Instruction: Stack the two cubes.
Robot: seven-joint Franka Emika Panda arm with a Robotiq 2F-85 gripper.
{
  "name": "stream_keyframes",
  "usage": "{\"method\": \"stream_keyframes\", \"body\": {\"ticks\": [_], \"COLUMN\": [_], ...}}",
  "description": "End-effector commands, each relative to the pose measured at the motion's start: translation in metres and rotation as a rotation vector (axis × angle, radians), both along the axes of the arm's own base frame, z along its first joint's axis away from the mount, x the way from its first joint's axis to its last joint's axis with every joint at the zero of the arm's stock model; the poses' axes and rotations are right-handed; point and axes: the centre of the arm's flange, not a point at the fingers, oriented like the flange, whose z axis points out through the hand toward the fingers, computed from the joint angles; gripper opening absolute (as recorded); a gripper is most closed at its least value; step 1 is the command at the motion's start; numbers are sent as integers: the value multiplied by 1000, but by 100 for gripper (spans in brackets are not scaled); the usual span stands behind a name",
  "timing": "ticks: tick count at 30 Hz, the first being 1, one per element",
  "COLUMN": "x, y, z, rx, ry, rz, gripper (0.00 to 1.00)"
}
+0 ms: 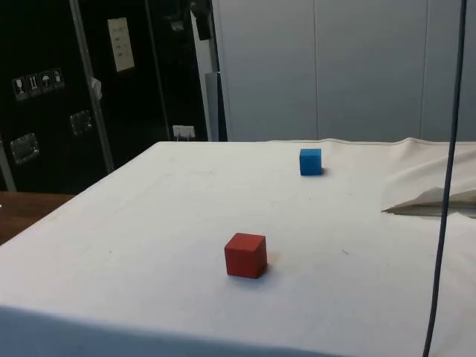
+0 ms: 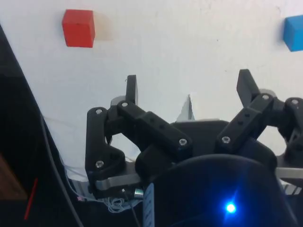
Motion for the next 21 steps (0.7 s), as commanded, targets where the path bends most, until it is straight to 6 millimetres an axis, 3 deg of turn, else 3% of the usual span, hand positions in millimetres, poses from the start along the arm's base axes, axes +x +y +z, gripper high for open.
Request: {"method": "stream_keyframes", "body": {"ticks": [1,21], "x": [0,-4], "y": [2,40], "z": [0,-10], "rx": [-1,-50], "ry": [-1,-23], "rz": [-2,-27], "gripper": [100,100]}}
